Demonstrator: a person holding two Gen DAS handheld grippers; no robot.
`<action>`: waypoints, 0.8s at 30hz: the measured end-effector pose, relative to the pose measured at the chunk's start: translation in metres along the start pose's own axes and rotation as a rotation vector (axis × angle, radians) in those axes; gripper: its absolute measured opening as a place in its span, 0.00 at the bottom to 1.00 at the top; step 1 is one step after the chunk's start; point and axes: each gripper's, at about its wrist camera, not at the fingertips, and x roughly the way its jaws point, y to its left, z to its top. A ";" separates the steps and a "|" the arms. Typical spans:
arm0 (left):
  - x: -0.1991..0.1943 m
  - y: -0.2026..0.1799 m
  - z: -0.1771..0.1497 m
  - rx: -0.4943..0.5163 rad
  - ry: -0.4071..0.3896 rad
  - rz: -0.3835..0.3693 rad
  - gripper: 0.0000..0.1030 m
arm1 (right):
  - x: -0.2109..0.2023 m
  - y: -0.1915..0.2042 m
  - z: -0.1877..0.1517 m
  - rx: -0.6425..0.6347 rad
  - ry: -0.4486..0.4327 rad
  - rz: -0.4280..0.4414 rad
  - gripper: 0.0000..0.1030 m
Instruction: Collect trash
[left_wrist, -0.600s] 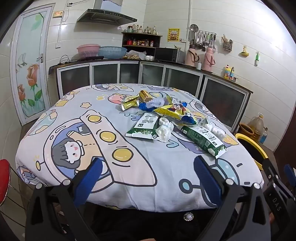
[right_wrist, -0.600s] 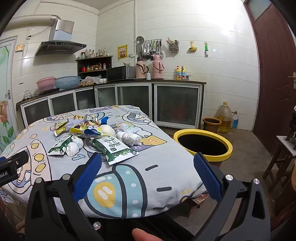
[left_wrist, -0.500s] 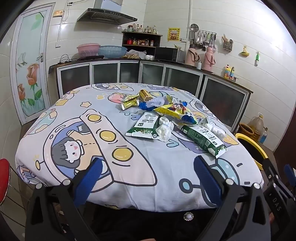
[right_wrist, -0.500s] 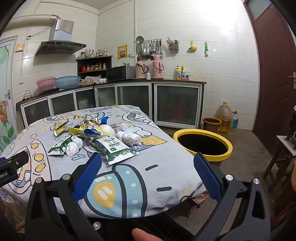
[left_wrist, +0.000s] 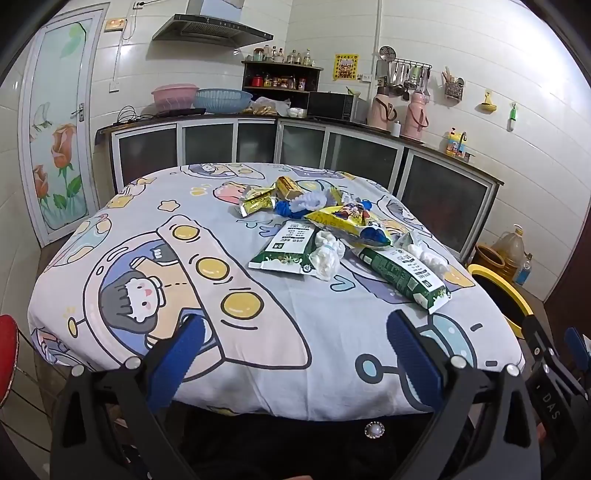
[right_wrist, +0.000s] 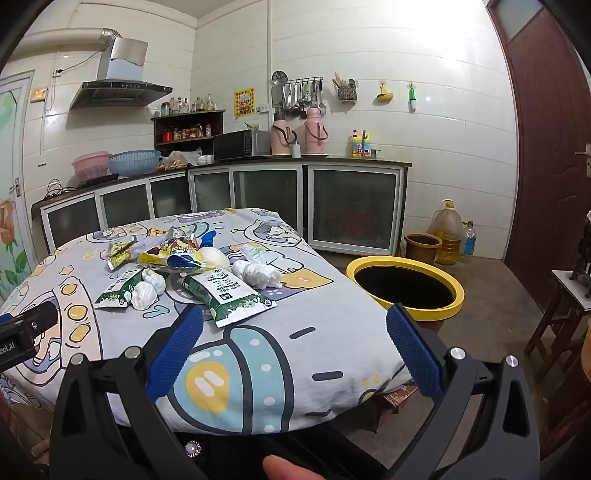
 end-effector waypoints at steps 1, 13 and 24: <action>0.000 0.000 0.000 0.000 0.000 0.000 0.92 | 0.000 0.000 0.000 -0.001 0.000 0.001 0.93; 0.000 -0.001 0.001 0.002 0.001 -0.003 0.92 | 0.001 0.000 0.000 -0.001 0.002 0.000 0.93; 0.000 -0.001 0.001 0.000 0.002 -0.006 0.92 | 0.002 0.001 -0.001 -0.001 0.002 0.001 0.93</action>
